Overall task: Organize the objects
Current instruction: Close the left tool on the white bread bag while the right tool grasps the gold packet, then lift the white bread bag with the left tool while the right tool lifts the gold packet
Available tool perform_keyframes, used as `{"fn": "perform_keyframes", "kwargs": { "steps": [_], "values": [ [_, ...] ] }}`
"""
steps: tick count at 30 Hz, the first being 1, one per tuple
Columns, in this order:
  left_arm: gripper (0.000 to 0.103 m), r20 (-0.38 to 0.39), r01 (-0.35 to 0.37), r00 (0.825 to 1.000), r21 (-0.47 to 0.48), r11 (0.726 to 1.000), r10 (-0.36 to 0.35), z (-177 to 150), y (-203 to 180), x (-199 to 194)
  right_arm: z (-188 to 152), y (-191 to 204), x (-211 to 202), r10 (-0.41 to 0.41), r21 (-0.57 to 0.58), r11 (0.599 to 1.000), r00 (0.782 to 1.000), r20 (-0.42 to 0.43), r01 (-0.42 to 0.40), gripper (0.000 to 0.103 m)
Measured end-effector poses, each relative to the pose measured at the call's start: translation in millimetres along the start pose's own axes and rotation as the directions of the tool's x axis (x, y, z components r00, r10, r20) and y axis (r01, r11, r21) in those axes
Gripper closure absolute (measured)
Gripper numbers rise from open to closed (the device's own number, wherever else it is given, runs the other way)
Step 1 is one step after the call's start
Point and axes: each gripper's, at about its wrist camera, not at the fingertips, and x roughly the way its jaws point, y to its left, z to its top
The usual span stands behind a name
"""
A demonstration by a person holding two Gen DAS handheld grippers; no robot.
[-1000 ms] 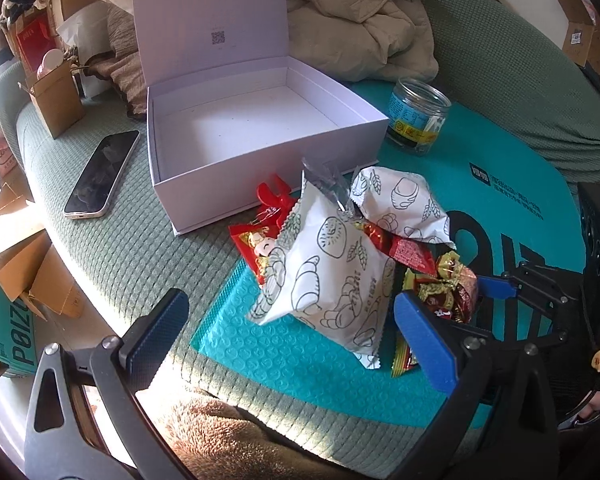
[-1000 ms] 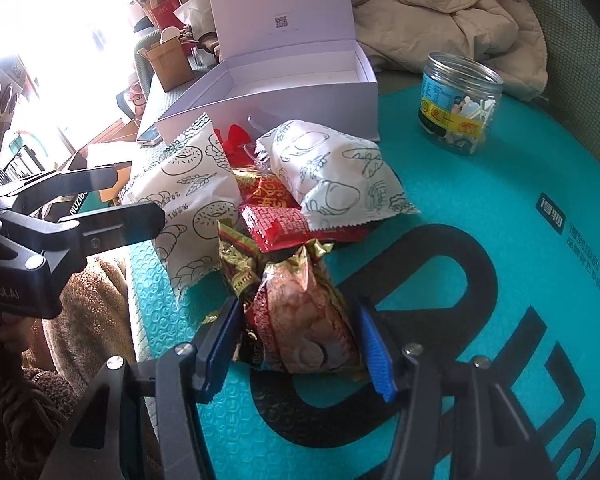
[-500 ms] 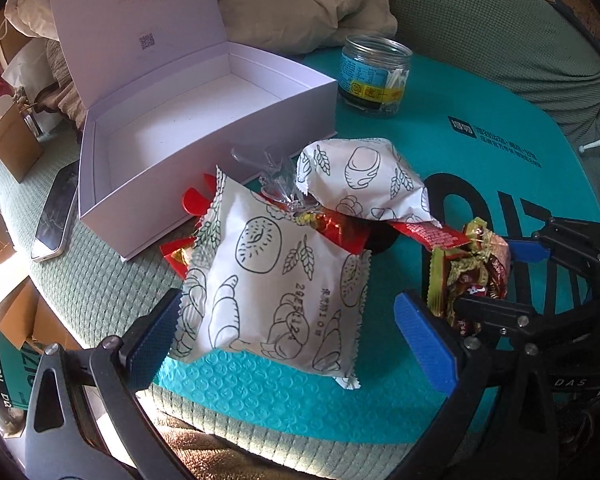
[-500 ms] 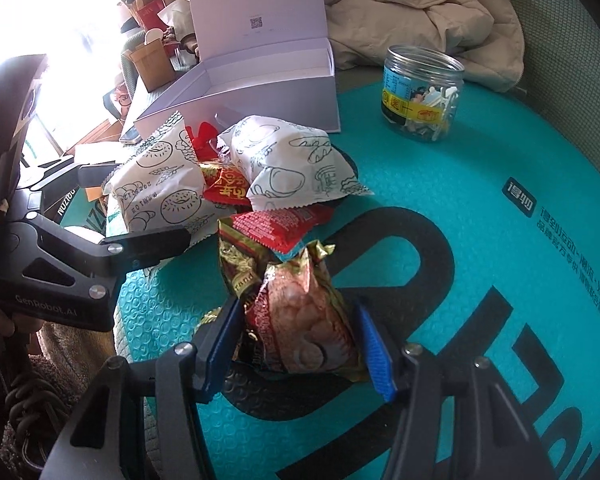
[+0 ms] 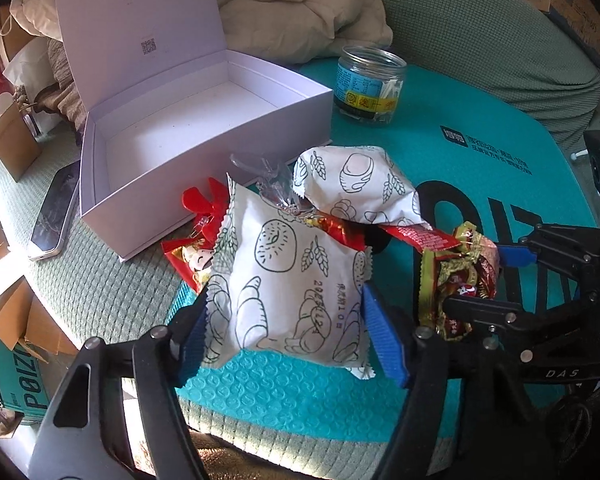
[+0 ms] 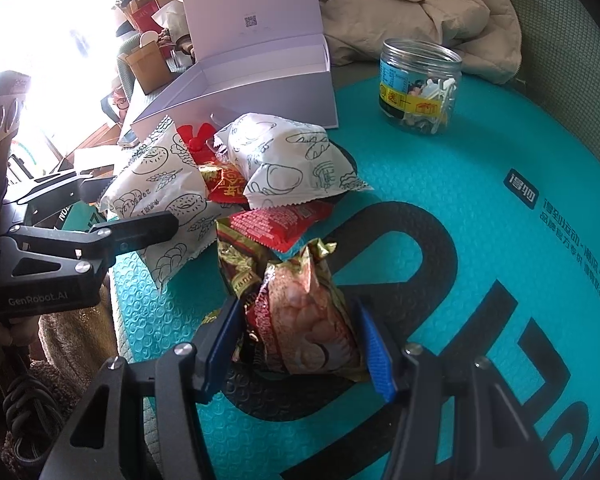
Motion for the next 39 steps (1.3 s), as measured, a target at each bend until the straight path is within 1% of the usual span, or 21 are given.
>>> {"fn": "perform_keyframes", "kwargs": {
  "steps": [2, 3, 5, 7, 11, 14, 18, 21, 24, 25, 26, 29, 35, 39],
  "values": [
    [0.042, 0.006, 0.007, 1.000, 0.006, 1.000, -0.007, -2, -1, -5, 1, 1, 0, -0.003, 0.000, 1.000, 1.000, -0.002, 0.003, 0.045],
    [0.043, 0.007, 0.013, 1.000, 0.007, 1.000, -0.013, -3, -2, -7, 1, 1, 0, -0.005, -0.001, 1.000, 1.000, -0.002, 0.005, 0.045],
    [0.047, 0.004, 0.036, 0.999, -0.001, 0.999, -0.036, -4, -1, -10, 1, 1, -1, -0.008, -0.001, 1.000, 1.000, -0.003, 0.008, 0.045],
    [0.049, -0.002, 0.070, 0.998, -0.019, 0.997, -0.070, -7, 1, -11, 0, 1, -1, -0.009, 0.001, 1.000, 1.000, -0.005, 0.009, 0.045],
    [0.053, -0.006, 0.097, 0.995, -0.022, 0.995, -0.097, -11, 1, -15, -2, 1, -4, -0.015, -0.001, 1.000, 1.000, -0.007, 0.015, 0.045],
    [0.054, -0.023, 0.128, 0.991, -0.011, 0.992, -0.128, -14, -4, -18, -3, 1, -5, -0.023, -0.007, 1.000, 1.000, -0.008, 0.023, 0.045],
    [0.054, -0.066, 0.182, 0.982, 0.024, 0.983, -0.180, -20, -13, -21, -5, 3, -8, -0.033, -0.026, 0.999, 0.999, -0.013, 0.033, 0.045],
    [0.054, -0.072, 0.178, 0.982, 0.059, 0.982, -0.174, -22, -21, -23, -6, 1, -9, -0.036, -0.035, 0.999, 0.999, -0.018, 0.036, 0.045],
    [0.048, -0.087, 0.169, 0.983, 0.058, 0.984, -0.164, -22, -21, -18, -7, -1, -10, -0.038, -0.040, 0.998, 0.999, -0.022, 0.037, 0.045],
    [0.044, -0.100, 0.164, 0.982, 0.054, 0.985, -0.158, -22, -21, -15, -7, -1, -10, -0.039, -0.042, 0.998, 0.999, -0.023, 0.038, 0.044],
    [0.040, -0.115, 0.161, 0.981, 0.049, 0.986, -0.155, -23, -21, -12, -8, -1, -10, -0.040, -0.044, 0.998, 0.999, -0.025, 0.039, 0.042],
    [0.033, -0.157, 0.162, 0.975, 0.024, 0.987, -0.156, -25, -20, -1, -9, -3, -8, -0.047, -0.041, 0.998, 0.998, -0.032, 0.046, 0.037],
    [0.027, -0.186, 0.191, 0.963, -0.046, 0.980, -0.196, -27, -12, 13, -11, -5, -3, -0.028, -0.017, 0.999, 0.999, -0.043, 0.027, 0.032],
    [0.025, -0.181, 0.181, 0.966, -0.025, 0.983, -0.182, -28, -13, 14, -11, -9, 1, -0.012, 0.007, 1.000, 0.999, -0.044, 0.012, 0.030]
  ]
}}
